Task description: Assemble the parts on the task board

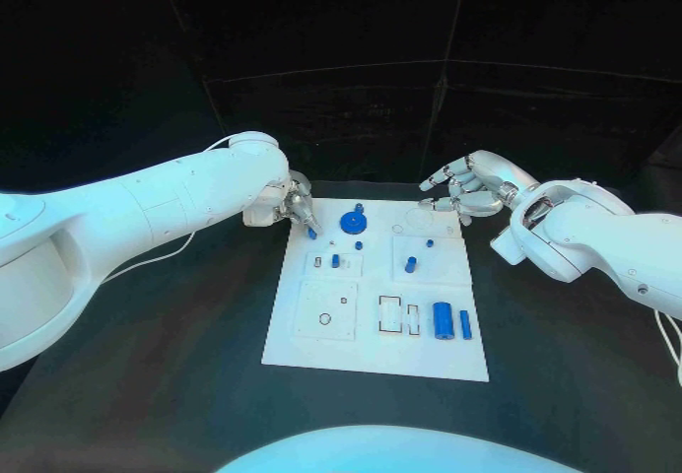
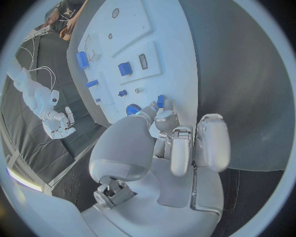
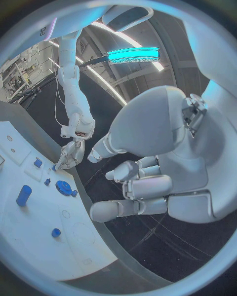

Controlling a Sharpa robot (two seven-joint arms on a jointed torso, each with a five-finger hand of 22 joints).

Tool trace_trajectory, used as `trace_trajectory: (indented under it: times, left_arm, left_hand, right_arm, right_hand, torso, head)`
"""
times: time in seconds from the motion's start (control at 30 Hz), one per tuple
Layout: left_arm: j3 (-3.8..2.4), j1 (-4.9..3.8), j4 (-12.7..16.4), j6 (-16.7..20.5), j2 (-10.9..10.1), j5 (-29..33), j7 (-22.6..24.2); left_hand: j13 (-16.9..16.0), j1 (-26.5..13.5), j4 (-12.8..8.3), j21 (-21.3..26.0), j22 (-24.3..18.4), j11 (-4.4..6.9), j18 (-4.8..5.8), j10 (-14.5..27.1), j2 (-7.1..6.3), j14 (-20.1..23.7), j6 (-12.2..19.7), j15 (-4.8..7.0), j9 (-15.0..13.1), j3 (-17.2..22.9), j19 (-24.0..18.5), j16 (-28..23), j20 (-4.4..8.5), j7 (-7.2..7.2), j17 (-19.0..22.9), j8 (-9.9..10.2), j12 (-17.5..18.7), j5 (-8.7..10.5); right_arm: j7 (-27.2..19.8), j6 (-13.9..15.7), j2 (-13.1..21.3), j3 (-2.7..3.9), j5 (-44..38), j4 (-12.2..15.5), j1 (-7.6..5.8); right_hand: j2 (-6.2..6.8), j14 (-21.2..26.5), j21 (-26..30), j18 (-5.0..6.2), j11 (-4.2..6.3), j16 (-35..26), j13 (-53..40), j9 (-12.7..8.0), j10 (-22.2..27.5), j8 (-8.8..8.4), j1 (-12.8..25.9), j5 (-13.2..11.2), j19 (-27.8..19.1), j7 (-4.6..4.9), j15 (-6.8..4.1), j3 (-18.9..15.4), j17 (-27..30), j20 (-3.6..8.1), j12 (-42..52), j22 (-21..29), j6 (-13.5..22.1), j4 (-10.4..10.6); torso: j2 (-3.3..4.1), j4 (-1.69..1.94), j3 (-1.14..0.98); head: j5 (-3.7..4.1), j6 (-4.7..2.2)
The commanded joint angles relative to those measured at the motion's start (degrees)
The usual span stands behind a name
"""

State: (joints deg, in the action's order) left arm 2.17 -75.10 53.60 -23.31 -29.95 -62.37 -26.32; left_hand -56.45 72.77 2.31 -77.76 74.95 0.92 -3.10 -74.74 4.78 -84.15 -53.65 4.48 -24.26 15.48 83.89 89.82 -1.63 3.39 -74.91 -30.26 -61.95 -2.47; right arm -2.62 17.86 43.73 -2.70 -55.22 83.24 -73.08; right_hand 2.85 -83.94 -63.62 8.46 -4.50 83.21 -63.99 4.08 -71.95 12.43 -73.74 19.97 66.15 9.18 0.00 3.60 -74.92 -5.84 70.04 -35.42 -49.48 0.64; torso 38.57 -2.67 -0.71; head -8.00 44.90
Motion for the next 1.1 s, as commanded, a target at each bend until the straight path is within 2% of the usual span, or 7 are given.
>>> trace_trajectory:
  times: [0.03,0.23,0.37,0.63,0.7,0.9,1.1]
  left_arm:
    - [-0.02,-0.08,1.3,2.5,-0.9,2.0,1.1]
    - [-0.03,-0.12,5.3,5.6,-3.5,3.5,0.4]
    - [-0.03,-0.15,7.8,7.4,-5.0,4.1,-0.3]
    - [-0.01,-0.14,15.4,12.2,-9.1,5.7,-2.1]
    - [0.02,-0.04,17.5,13.5,-10.2,5.4,-2.2]
    - [0.08,0.99,22.2,16.4,-12.6,2.8,-2.3]
    - [0.12,2.34,25.0,18.2,-14.0,1.3,-2.3]
  left_hand:
    - [0.1,-0.7,-4.3,-0.2,0.1,0.24,-0.4,-0.5,-0.77,-5.8,-0.1,0.1,-0.5,5.4,0.2,0.2,0.02,-0.28,-15.1,-0.6,0.2,-0.33]
    - [0.2,-2.4,-5.2,-0.2,0.3,0.33,-0.4,-0.9,-1.92,-5.8,0.0,0.18,-1.3,8.9,0.3,0.2,0.06,-0.45,-15.1,-1.7,0.1,-0.4]
    - [0.2,-3.1,-5.5,-0.3,0.3,0.45,-0.39,-1.1,-2.42,-5.8,0.1,0.2,-1.7,10.3,0.3,0.2,0.1,-0.49,-15.1,-2.1,0.0,-0.34]
    - [0.1,-4.5,-5.9,-0.4,0.6,0.59,-0.34,-1.4,-3.25,-5.8,0.2,0.32,-2.4,12.5,0.5,0.2,0.19,-0.65,-15.1,-3.0,-0.2,-0.33]
    - [0.2,-4.6,-6.1,-0.4,0.7,0.61,-0.33,-1.5,-3.39,-5.8,0.2,0.34,-2.5,12.9,0.5,0.2,0.21,-0.68,-15.1,-3.1,-0.2,-0.34]
    - [0.3,-5.0,-6.4,-0.6,0.9,0.67,-0.28,-1.5,-3.89,-5.8,0.3,0.39,-2.8,14.2,0.6,0.2,0.26,-0.73,-15.1,-3.6,-0.2,-0.34]
    - [0.3,-5.2,-6.6,-0.6,1.0,0.71,-0.27,-1.6,-4.13,-5.8,0.4,0.42,-3.0,14.8,0.6,0.2,0.28,-0.77,-15.1,-3.8,-0.2,-0.34]
  right_arm:
    - [-0.5,-0.2,0.0,0.04,0.1,0.1,-0.11]
    - [-0.5,-0.1,0.2,0.04,0.1,0.2,-0.12]
    - [-0.5,-0.1,0.3,0.04,0.1,0.2,-0.12]
    - [-0.5,-0.1,0.4,0.04,0.2,0.2,-0.12]
    - [-0.5,-0.1,0.5,0.04,0.2,0.2,-0.12]
    - [-0.5,-0.1,0.5,0.04,0.3,0.1,-0.12]
    - [-0.5,-0.1,0.5,0.03,0.3,-0.1,-0.12]
  right_hand:
    - [-0.54,-2.8,0.4,0.89,0.42,-0.3,0.0,-0.1,0.1,0.26,0.2,0.2,0.0,-0.01,-0.42,0.1,-0.1,0.21,0.0,0.0,0.5,0.2]
    - [-0.56,-2.8,0.4,0.88,0.42,-0.4,0.0,-0.1,0.1,0.28,0.2,0.3,0.0,-0.01,-0.42,0.2,0.0,0.21,-0.1,0.0,0.5,0.2]
    - [-0.58,-2.8,0.4,0.88,0.41,-0.4,0.0,-0.1,0.1,0.3,0.2,0.4,0.0,0.0,-0.42,0.2,0.0,0.21,0.0,0.0,0.5,0.3]
    - [-0.58,-2.8,0.4,0.88,0.41,-0.4,0.0,-0.1,0.1,0.3,0.2,0.4,0.0,0.0,-0.42,0.2,0.0,0.21,0.0,0.0,0.5,0.3]
    - [-0.58,-2.8,0.4,0.88,0.41,-0.4,0.0,-0.1,0.1,0.3,0.2,0.4,0.0,0.0,-0.42,0.2,0.0,0.21,0.0,0.0,0.5,0.3]
    - [-0.58,-2.8,0.4,0.88,0.41,-0.4,0.0,-0.1,0.1,0.3,0.2,0.4,0.0,0.0,-0.42,0.2,0.0,0.21,0.0,0.0,0.5,0.3]
    - [-0.58,-2.8,0.4,0.88,0.41,-0.4,0.0,-0.1,0.1,0.3,0.2,0.4,0.0,0.0,-0.42,0.2,0.0,0.21,0.0,0.0,0.5,0.3]
  torso:
    - [-0.02,0.08,-0.02]
    - [-0.1,0.15,-0.06]
    - [-0.18,0.35,-0.17]
    - [-0.32,0.55,-0.34]
    - [-0.3,0.57,-0.32]
    - [-0.37,0.63,-0.35]
    - [-0.28,0.57,-0.26]
  head:
    - [-0.04,0.02]
    - [-0.23,-0.02]
    - [-0.25,0.0]
    - [-0.44,0.17]
    - [-0.52,0.23]
    - [-0.65,0.35]
    - [-0.8,0.45]
